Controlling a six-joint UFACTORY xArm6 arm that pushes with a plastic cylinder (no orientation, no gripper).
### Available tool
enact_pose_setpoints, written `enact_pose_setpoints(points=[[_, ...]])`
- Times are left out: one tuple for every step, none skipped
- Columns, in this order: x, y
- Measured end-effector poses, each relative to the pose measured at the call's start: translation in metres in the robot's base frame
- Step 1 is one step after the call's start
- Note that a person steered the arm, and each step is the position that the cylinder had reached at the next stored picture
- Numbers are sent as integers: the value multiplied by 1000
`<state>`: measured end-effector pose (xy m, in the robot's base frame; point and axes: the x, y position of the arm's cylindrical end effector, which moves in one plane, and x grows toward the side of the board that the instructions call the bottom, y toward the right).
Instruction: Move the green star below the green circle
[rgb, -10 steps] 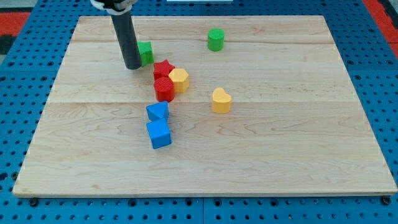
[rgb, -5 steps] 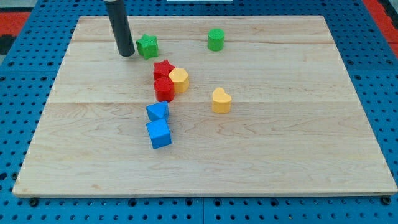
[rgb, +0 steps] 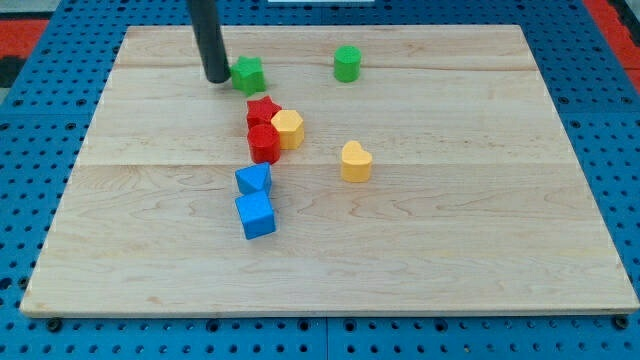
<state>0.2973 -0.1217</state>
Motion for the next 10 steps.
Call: enact_pose_setpoints(points=[[0, 35], [0, 71], [0, 102], [0, 111], [0, 106], [0, 100], [0, 132], [0, 139], [12, 159], [12, 167]])
